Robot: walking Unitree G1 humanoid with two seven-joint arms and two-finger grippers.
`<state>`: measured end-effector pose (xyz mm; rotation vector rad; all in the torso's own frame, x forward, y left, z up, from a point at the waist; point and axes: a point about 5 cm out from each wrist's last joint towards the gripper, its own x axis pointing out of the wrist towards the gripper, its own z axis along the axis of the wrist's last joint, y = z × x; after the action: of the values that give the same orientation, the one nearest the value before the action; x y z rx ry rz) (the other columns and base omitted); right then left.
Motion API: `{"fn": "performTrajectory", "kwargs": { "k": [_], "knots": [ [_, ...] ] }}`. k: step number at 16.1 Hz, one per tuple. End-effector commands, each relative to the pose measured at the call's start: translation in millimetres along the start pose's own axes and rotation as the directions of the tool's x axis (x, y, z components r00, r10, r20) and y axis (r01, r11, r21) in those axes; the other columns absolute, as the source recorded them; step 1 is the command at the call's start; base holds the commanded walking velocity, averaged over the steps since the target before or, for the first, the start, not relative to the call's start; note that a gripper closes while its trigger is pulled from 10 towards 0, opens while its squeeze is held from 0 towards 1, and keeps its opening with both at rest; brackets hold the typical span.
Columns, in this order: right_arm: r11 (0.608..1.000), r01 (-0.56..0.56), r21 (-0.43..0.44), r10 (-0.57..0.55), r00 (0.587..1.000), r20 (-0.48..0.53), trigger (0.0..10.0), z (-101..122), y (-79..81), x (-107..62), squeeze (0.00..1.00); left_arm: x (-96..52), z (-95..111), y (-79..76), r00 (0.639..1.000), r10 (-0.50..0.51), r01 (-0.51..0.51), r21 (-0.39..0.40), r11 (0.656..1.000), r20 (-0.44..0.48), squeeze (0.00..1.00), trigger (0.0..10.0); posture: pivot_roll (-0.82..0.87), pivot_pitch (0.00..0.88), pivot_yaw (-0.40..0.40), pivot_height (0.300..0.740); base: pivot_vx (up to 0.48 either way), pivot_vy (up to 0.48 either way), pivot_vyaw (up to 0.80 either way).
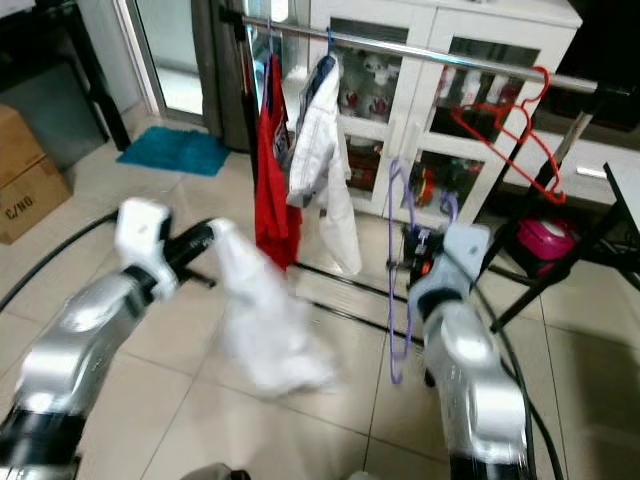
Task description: Hang hanger
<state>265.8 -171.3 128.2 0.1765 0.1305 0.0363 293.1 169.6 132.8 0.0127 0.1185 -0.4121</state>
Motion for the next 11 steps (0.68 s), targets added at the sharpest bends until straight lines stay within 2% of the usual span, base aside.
{"fn": "performTrajectory", "kwargs": {
  "k": [1, 2, 4, 5, 8, 11],
  "knots": [
    [1.000, 0.008, -0.024, -0.008, 1.000, 0.014, 10.0, 5, -0.2, -3.5, 0.00, -1.0, 13, -1.1, 0.999, 0.004, -0.006, 0.029, 1.000, 0.043, 0.00, 10.0, -0.11, 0.039, 0.005, 0.740, 0.000, 0.000, -0.80],
    [1.000, -0.022, 0.015, 0.022, 1.000, 0.008, 10.0, 2, 6.9, -9.8, 0.00, -6.5, 12, -2.2, 0.999, 0.008, -0.009, 0.025, 1.000, 0.046, 0.00, 10.0, -0.11, 0.051, -0.005, 0.740, 0.000, 0.000, -0.80],
    [0.999, -0.024, -0.040, 0.025, 0.999, 0.025, 10.0, 4, 11.9, -18.4, 0.00, -11.9, 8, -4.1, 0.999, 0.038, -0.039, 0.036, 0.999, 0.033, 0.00, 10.0, -0.12, 0.058, -0.012, 0.740, 0.000, 0.000, -0.80],
    [1.000, 0.013, -0.023, -0.012, 0.999, 0.042, 10.0, 6, 9.8, -24.5, 0.00, -12.2, 7, -10.5, 0.999, 0.036, -0.037, 0.029, 0.999, 0.033, 0.00, 10.0, -0.13, 0.064, -0.013, 0.740, 0.000, 0.000, -0.80],
    [1.000, 0.017, 0.003, -0.017, 0.999, 0.042, 10.0, 8, 11.2, -28.2, 0.00, -14.7, 7, -20.5, 1.000, -0.008, 0.008, 0.082, 0.997, 0.011, 0.00, 10.0, -0.12, 0.090, -0.018, 0.740, 0.000, 0.000, -0.80],
    [1.000, -0.004, 0.012, 0.003, 0.999, 0.038, 10.0, 11, 17.1, -27.3, 0.00, -12.3, 7, -16.6, 0.999, 0.034, -0.035, 0.082, 0.996, 0.009, 0.00, 10.0, -0.13, 0.079, -0.022, 0.740, 0.000, 0.000, -0.80]
  ]
}}
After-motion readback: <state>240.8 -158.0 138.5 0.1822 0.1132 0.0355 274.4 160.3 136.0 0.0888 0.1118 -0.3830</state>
